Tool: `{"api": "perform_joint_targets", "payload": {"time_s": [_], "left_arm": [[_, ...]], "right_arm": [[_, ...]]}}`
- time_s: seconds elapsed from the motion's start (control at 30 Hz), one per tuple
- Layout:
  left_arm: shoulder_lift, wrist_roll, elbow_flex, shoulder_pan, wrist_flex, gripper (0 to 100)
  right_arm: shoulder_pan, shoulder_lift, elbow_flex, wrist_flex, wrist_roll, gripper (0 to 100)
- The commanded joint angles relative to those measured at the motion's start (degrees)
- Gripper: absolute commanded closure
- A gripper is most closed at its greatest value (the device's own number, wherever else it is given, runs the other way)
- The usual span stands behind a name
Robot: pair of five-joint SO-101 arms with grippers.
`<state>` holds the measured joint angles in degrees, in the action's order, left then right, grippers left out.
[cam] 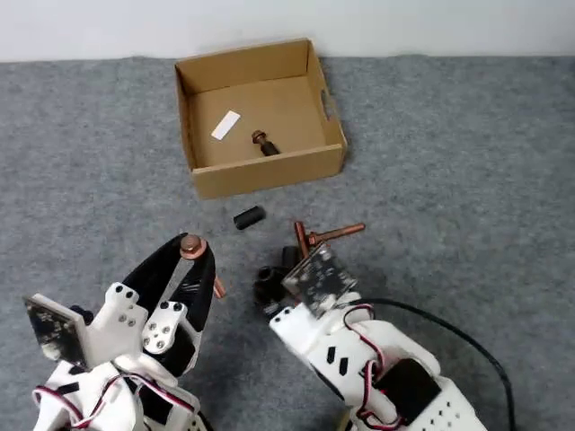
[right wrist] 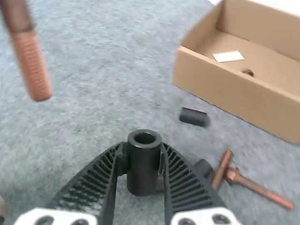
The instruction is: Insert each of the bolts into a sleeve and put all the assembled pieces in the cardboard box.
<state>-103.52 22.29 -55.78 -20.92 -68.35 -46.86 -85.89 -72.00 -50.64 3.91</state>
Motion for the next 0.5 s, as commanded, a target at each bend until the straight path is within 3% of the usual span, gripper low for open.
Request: {"api": "perform_joint_targets", "payload": {"time_s": [0.0,0.17,0.47], "left_arm": [[-0.53,0.79,2.33,-1.67,3.08,100],[-0.53,0.79,2.07,-5.19,6.42,100],[-0.53,0.79,-2.77,-5.10,14.07,100]], "right_arm": [[-1.63,-0.66,0.18,3.30,4.04,99.0],[-2.95,-0.40,0.09,5.85,8.18,99.1],[-4.35,-0.66,0.44,5.93,11.78,99.1]]}}
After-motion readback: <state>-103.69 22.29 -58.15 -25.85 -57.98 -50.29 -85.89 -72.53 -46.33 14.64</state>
